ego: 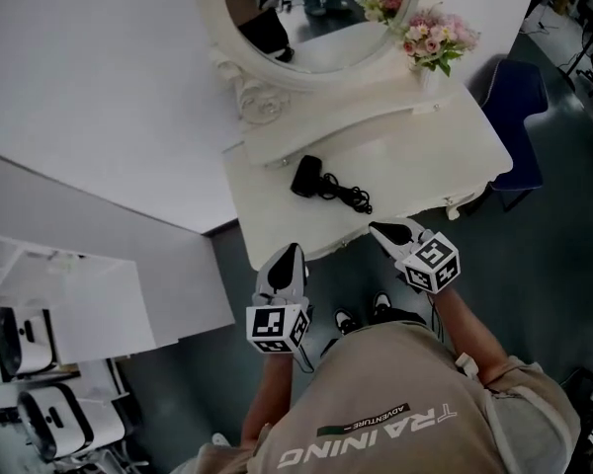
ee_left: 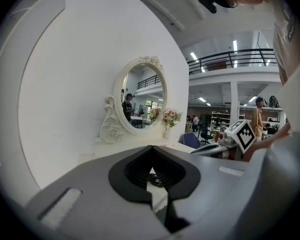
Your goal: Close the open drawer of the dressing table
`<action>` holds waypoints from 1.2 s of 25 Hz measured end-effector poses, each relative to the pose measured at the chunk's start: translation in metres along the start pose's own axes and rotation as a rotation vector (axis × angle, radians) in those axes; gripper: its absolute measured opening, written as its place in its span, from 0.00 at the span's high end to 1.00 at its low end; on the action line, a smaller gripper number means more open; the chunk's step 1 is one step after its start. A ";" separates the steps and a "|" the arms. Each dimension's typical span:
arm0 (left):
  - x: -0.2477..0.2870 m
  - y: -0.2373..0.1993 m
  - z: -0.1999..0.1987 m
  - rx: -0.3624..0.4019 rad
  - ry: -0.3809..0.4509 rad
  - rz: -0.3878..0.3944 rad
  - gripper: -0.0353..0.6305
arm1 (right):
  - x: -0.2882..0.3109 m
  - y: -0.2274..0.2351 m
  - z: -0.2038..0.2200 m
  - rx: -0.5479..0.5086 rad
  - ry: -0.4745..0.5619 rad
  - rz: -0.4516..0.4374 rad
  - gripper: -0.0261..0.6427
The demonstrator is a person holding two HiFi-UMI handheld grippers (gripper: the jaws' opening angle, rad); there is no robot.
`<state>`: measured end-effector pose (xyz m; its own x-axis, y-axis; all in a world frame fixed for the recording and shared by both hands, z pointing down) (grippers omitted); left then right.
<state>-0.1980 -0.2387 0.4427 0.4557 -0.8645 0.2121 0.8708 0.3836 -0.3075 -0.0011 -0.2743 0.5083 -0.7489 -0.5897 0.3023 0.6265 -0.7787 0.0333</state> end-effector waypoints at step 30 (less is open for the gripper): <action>-0.021 0.026 -0.117 0.167 0.246 0.014 0.92 | -0.074 -0.001 -0.173 -0.325 0.312 0.194 0.96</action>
<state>-0.2063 -0.2486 0.3221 0.4270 -0.9038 -0.0287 0.8924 0.4263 -0.1477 0.0158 -0.2669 0.3212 -0.6848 -0.7282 -0.0281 0.6987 -0.6451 -0.3093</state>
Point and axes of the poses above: the fingertips, and each gripper's own axes: x forward along the fingers, y to its right, z out of its underside, the point moved 4 cm from there along -x, backward along the fingers, and after that the axes turned 12 degrees about -x, right-handed, at the moved point
